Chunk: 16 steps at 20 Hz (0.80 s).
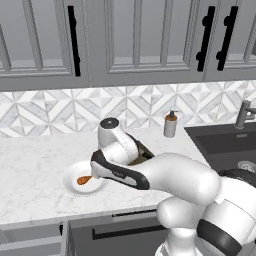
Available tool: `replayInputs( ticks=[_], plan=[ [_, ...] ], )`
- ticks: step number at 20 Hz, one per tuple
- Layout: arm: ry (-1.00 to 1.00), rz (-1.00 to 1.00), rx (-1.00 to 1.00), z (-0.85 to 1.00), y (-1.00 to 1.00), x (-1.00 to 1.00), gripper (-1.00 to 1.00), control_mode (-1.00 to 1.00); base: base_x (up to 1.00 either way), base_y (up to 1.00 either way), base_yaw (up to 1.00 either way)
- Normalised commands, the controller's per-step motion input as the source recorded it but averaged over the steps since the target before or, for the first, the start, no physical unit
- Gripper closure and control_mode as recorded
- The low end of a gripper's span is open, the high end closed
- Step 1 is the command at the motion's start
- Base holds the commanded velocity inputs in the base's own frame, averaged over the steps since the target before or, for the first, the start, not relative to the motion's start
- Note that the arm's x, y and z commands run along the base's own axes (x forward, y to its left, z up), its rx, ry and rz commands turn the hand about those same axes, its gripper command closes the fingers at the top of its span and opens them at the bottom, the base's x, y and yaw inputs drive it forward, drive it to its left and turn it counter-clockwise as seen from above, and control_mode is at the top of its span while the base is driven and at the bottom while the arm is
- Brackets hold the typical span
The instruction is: Pick up the knife from the drawer and place it on the cutting board. Then place the meat from the plate to the cutting board.
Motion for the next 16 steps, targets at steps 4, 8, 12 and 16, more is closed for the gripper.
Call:
replayInputs(
  ticks=[4, 8, 12, 16],
  plan=[
    [0.17, 0.41, -0.05, 0.09, 1.00, 0.20, -1.00, -1.00, 0.00, 0.00, 0.00],
    [0.07, 0.46, 0.00, 0.00, 0.86, 0.49, -1.00, -1.00, 0.00, 0.00, 0.00],
    [0.09, 0.30, 0.00, -0.21, 0.46, 0.18, -1.00, -1.00, 0.00, 0.00, 0.00],
    [0.08, 0.12, -0.03, -0.42, 0.15, 0.00, -1.00, -1.00, 0.00, 0.00, 0.00]
  ],
)
